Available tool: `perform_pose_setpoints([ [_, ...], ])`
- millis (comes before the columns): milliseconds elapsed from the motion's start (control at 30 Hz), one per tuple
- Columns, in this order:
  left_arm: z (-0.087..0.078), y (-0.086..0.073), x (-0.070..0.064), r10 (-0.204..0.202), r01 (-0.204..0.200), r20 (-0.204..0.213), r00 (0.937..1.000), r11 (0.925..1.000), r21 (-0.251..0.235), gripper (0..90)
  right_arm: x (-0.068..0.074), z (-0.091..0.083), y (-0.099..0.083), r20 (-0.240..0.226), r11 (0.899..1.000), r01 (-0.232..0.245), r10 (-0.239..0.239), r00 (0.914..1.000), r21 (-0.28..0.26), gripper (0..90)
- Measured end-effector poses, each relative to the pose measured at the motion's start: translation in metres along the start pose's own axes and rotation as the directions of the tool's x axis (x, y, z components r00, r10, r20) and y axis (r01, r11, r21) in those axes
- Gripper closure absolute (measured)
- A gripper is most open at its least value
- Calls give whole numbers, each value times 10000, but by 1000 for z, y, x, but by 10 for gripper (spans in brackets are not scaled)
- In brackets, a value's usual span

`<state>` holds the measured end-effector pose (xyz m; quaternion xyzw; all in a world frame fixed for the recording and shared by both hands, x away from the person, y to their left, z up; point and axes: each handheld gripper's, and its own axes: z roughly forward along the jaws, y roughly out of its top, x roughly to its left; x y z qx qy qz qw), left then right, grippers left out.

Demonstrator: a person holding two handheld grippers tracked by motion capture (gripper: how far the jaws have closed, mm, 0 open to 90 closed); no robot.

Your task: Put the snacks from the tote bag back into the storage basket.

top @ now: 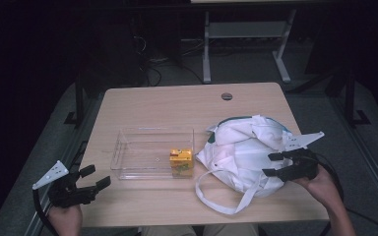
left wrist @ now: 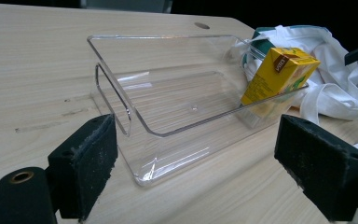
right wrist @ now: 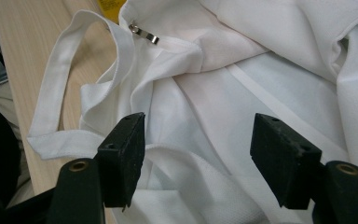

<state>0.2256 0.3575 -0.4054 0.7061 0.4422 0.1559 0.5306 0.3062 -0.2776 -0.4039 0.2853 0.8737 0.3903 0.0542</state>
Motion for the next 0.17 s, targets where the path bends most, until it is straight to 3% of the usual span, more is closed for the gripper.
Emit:
perform_pose_setpoints([
  [167,0,0,1,8,-8,-3,10000,10000,-2,126,4,0,-3,114,10000,-12,13,9999,-98,338],
])
